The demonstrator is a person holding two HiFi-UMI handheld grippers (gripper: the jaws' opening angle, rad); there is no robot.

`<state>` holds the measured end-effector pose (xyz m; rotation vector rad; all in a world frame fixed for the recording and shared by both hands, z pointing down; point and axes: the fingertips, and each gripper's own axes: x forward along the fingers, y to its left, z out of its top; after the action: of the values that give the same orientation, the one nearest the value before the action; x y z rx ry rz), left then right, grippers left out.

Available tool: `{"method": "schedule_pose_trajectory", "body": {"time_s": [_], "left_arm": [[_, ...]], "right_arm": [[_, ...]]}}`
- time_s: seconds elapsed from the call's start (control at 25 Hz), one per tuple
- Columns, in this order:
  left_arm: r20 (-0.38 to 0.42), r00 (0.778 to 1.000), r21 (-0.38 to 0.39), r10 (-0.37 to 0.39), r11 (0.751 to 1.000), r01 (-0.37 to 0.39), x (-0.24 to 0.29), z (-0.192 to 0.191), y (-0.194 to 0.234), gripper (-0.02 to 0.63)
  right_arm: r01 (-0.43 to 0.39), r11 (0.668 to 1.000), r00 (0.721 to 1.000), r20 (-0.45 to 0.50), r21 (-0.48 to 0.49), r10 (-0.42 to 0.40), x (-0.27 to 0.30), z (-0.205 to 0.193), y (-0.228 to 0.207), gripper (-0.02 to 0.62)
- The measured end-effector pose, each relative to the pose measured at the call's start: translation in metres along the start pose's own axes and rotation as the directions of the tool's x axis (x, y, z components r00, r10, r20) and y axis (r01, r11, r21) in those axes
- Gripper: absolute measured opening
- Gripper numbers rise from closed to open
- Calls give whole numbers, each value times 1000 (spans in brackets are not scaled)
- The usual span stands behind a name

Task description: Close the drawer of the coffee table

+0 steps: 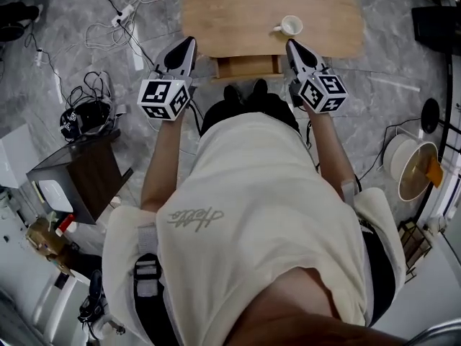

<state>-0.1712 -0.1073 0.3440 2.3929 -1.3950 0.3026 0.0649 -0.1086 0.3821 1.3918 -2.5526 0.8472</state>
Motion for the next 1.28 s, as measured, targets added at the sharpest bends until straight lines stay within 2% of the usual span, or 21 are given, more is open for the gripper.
{"method": "schedule_pose_trajectory", "body": {"time_s": [0.12,0.36,0.52,0.64,0.8,0.96,1.16,1.28], "left_arm": [[8,1000,12,20,1000,-20,8,7,-22,5],[-15,1000,-4,-13,1000,13,28,-3,-65,5],[-65,998,-8,-18,1000,18,37,-18,-69,5],[-110,994,-60,-15,998,8,49,-39,-62,5],[-210,977,-131,-22,991,-6,68,-91,-51,5],[-313,949,-182,-40,983,-19,82,-161,-41,5],[-451,891,-201,-60,979,-36,91,-259,-33,5],[-510,856,-264,-81,962,-66,93,-320,-21,5]], "right_arm": [[-21,999,1000,1,29,21,0,-5,-23,-5],[5,997,999,-42,83,-1,-9,-33,-67,-5],[40,993,996,-82,114,-31,-21,-54,-84,-5],[67,990,989,-140,120,-50,-23,-80,-96,-5],[127,989,969,-222,70,-109,-26,-133,-117,-5],[141,990,925,-355,-8,-135,-24,-197,-131,-5],[128,992,888,-443,-19,-123,-11,-252,-141,-5],[107,992,863,-489,-69,-127,14,-286,-150,-5]]}}
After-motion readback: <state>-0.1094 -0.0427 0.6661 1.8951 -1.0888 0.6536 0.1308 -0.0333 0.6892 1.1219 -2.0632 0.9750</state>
